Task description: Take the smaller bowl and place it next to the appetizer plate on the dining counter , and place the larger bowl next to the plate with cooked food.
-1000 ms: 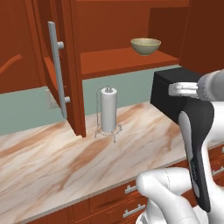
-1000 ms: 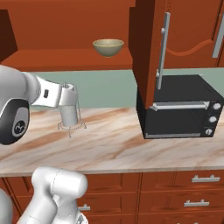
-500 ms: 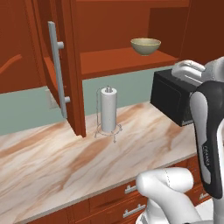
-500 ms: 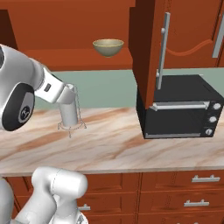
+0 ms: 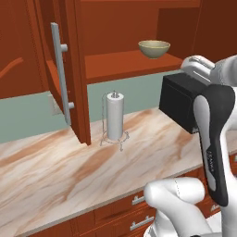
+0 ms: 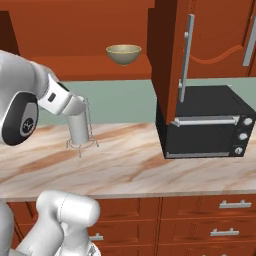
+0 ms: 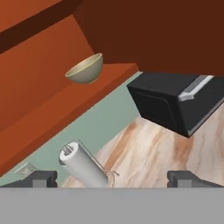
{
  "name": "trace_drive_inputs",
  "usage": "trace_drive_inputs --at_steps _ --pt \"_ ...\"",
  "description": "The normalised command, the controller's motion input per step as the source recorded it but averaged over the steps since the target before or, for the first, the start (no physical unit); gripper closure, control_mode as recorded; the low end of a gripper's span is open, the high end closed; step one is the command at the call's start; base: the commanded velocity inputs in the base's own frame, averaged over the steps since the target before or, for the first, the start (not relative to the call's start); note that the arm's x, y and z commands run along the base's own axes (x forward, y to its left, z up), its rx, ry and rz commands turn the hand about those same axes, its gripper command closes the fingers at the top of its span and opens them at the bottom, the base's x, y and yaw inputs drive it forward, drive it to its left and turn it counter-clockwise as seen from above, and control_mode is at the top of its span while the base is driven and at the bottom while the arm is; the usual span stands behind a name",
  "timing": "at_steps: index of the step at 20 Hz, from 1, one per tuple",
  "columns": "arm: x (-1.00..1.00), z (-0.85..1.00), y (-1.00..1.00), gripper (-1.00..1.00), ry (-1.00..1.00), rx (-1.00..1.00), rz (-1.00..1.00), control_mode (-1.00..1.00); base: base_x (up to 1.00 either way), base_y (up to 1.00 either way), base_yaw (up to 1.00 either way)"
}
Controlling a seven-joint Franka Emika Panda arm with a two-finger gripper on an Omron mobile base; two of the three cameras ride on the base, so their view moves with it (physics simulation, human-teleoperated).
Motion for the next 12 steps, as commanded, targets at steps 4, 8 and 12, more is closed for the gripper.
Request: trace_drive_inputs --at_steps 4,8,12 --pt "0.06 0.21 0.00 -1.00 -0.09 0.05 -0.11 -1.00 0.00 0.00 0.00" --pt "0.05 0.41 -0.02 -1.00 0.04 0.09 -0.01 -1.00 0.00 0.00 0.00" --pt "0.18 0.31 0.00 -1.00 0.05 0.07 0.00 -1.00 0.00 0.00 0.00"
